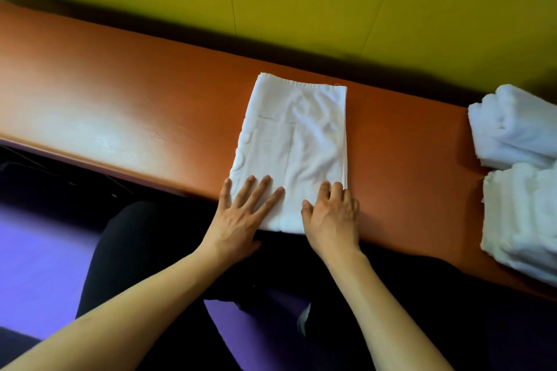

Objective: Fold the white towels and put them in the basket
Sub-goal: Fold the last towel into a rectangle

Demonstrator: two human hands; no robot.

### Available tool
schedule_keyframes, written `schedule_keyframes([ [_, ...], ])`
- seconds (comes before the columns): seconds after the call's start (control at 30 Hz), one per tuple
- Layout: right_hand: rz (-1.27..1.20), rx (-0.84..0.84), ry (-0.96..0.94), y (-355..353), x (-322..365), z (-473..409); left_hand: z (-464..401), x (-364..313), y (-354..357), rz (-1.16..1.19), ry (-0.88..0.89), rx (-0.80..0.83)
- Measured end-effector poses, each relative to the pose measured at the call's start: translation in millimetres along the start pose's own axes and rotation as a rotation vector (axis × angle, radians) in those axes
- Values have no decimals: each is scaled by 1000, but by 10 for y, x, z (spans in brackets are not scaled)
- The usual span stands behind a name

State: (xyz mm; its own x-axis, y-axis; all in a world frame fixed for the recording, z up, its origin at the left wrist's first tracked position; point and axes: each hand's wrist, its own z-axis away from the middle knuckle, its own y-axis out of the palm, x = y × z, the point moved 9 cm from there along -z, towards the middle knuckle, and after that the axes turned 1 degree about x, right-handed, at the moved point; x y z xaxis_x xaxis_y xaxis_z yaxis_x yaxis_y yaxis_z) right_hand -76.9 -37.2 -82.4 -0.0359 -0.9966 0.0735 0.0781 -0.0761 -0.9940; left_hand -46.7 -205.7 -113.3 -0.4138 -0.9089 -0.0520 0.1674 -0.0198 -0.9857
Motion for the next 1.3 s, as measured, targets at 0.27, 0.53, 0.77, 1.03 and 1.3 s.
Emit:
schedule_keyframes([
  [0.27, -206, 157, -335, 50, -171, 343, 110, 78, -484, 337, 6, -245],
  [0.53, -487, -82, -309, -376, -308, 373, 465, 529, -777, 668, -153, -370],
  [0.77, -990, 22, -201, -446, -343, 422, 716, 719, -1076, 942, -173, -321],
  [1.03, -1180, -112, 83, -146, -414, 269, 399, 972, -648, 1609, -425, -325],
  [1.3, -1148, -298, 305, -111, -768, 116, 83, 907, -464, 1355, -360, -314],
])
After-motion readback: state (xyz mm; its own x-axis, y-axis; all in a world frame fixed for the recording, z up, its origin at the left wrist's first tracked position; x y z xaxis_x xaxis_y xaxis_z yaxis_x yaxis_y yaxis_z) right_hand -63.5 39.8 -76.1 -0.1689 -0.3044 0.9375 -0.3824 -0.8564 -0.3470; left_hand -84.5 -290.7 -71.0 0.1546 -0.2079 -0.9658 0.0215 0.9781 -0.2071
